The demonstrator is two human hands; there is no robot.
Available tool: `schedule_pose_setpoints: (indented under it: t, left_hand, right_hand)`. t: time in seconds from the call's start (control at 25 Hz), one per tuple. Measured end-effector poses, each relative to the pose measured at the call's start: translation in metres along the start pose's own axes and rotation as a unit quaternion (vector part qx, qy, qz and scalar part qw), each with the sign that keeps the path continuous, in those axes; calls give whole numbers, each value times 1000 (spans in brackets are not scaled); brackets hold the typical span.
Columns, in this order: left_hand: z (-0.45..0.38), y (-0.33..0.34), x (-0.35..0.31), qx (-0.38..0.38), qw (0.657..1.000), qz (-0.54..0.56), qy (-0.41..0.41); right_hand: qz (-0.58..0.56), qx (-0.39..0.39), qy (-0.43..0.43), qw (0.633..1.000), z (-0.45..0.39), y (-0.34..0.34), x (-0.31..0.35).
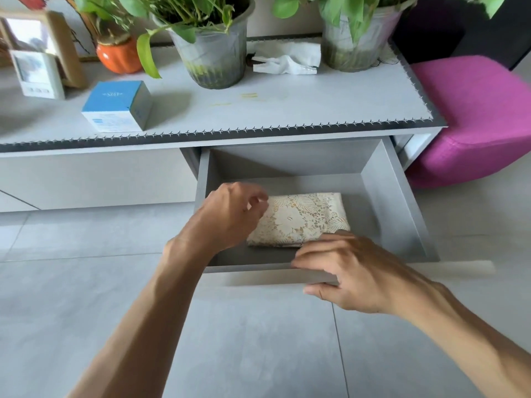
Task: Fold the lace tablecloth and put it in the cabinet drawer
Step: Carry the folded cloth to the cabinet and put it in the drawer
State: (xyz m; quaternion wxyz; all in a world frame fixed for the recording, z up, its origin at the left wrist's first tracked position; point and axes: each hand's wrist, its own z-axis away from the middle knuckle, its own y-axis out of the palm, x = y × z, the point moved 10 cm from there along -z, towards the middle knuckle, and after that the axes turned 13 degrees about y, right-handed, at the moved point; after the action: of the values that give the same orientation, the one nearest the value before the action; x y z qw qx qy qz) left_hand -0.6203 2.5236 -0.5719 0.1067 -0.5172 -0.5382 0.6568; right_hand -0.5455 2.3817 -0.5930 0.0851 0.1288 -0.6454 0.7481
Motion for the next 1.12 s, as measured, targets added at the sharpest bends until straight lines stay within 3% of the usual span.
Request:
schedule_pose_setpoints:
  t: [0.12,0.2,0.28,0.4,0.48,0.56,0.64,0.76,0.92,1.12]
  left_hand:
    - [3,-38,-33,-260,964,5,55]
    - [13,-44,-49,-337,937,-24,93]
    - [26,-34,-58,-349,924,-75,139]
    - [43,12,-63,-276,929,-156,193]
    - [47,63,-56,-139,923,-248,258]
    - [45,92,-25,-7,887,-353,298]
    - [34,95,4,66,851,-421,306]
    - [15,92,18,105,820,-472,307]
    - [-12,65,26,129,750,-543,354]
    - [-43,46,47,199,737,-570,302]
  right_hand:
    - [94,-193,-1,977,3,-24,-4]
    - [108,-310,20,944,12,-26,-6]
    - [132,-337,-10,932,20,5,3]
    - [223,-240,1,945,13,52,-23]
    - [267,-215,63,937,2,54,-63]
    - [305,-227,92,920,-5,50,-84]
    - [331,-254,105,903,-13,45,-93]
    - [322,-270,166,892,-27,36,-104]
    - [281,-249,248,893,-55,24,-117]
    - [252,-150,280,914,-88,17,-137]
